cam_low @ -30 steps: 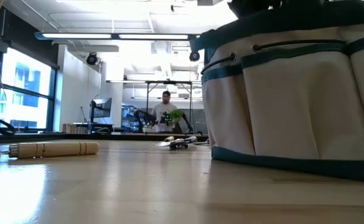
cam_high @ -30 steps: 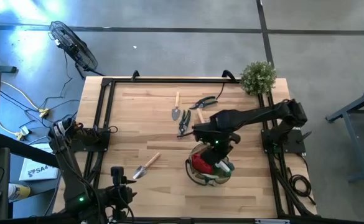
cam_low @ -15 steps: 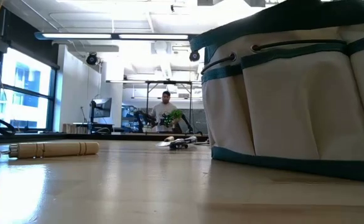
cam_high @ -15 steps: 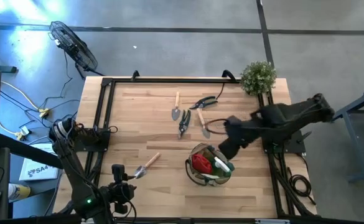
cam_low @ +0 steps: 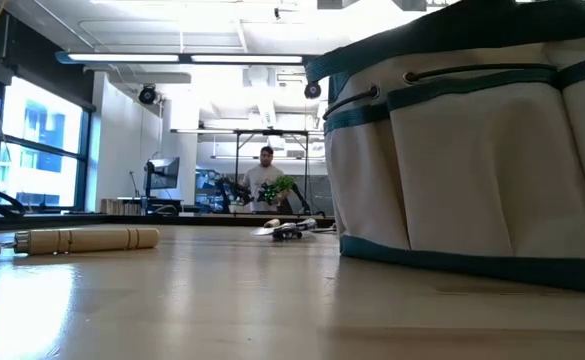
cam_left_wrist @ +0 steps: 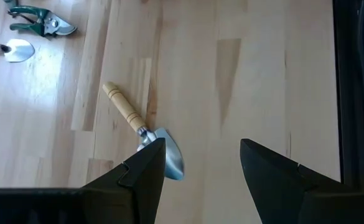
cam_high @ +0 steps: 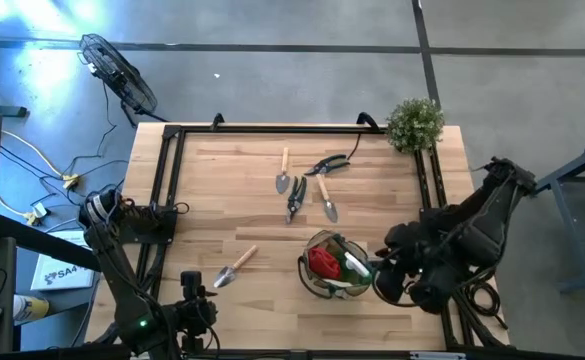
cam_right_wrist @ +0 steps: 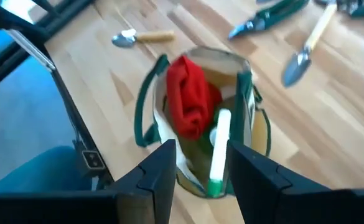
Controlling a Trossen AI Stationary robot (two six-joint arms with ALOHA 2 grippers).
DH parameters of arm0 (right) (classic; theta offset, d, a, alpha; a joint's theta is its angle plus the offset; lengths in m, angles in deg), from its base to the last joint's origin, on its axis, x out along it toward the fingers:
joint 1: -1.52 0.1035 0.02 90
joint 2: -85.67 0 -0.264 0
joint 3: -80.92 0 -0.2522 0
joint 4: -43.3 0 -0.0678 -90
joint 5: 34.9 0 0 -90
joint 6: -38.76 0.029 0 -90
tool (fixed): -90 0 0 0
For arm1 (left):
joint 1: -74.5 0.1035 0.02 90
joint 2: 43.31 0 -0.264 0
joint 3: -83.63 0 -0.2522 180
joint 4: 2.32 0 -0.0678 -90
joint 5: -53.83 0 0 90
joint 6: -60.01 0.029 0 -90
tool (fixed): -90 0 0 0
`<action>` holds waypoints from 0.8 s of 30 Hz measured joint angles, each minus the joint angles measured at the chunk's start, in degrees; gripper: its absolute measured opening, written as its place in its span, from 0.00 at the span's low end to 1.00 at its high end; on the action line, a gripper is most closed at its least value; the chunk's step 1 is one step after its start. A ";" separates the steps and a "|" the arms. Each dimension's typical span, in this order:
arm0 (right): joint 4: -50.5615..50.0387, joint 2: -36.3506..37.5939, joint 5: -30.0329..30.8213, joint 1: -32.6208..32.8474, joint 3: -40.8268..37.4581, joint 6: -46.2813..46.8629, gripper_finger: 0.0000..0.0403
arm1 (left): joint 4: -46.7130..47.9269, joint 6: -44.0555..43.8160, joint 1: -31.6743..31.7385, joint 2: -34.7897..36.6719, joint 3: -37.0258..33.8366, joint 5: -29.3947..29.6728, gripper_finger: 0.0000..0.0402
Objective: Pick & Place Garden tools in Gardening bag
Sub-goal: Adjust the gardening bag
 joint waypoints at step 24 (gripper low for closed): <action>7.20 -0.04 -4.41 -0.81 0.00 -17.71 0.33 | -0.32 -0.02 0.02 0.00 0.00 0.04 0.49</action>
